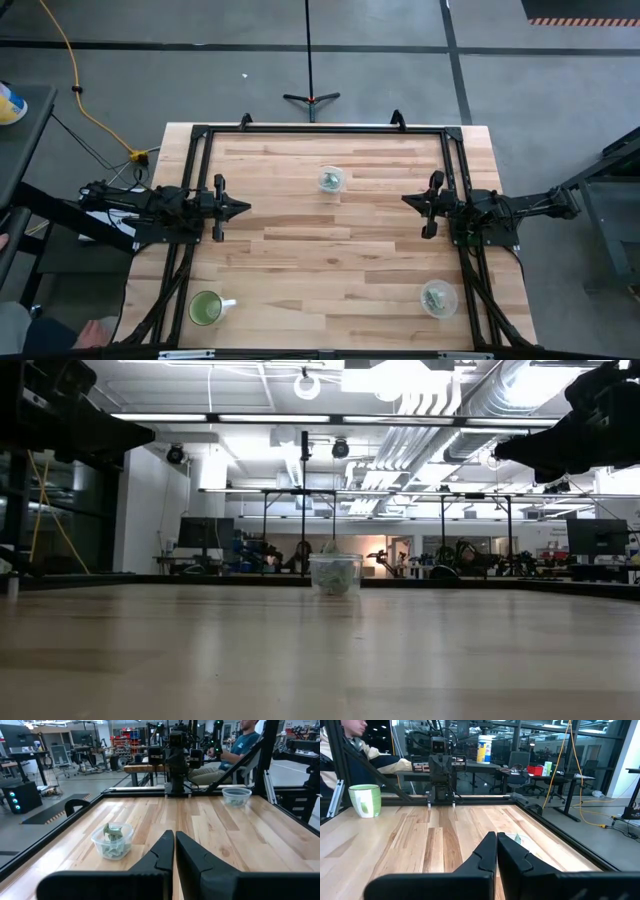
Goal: Pick and place items into bin
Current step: Return to Home Position
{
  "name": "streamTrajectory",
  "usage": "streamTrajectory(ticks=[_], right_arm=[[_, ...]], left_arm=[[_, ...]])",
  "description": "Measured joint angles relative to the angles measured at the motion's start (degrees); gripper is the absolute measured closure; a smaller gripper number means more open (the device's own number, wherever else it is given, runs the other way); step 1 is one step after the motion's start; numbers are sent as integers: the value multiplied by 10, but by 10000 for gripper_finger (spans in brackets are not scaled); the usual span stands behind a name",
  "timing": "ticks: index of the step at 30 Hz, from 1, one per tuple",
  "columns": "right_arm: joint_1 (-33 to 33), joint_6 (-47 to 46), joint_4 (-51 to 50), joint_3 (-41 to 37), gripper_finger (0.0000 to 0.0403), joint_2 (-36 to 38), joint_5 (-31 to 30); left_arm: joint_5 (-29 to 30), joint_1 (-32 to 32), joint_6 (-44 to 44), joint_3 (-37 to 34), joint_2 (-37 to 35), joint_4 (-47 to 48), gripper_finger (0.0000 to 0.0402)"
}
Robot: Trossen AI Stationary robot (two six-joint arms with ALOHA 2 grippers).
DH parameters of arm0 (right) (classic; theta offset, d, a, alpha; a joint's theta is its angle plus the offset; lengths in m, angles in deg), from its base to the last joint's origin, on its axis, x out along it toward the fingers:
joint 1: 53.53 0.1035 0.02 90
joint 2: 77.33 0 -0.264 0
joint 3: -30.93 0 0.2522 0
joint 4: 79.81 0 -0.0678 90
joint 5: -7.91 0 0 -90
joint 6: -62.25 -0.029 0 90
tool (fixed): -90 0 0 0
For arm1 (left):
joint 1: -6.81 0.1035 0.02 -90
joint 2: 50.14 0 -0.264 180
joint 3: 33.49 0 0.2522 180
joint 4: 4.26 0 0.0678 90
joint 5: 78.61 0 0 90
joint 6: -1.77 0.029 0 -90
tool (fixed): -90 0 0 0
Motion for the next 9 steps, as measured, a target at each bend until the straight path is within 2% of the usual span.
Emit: streamTrajectory(ticks=[9], right_arm=[[0,0,0,0,401,0,0]], left_arm=[[0,0,0,0,0,0,350]])
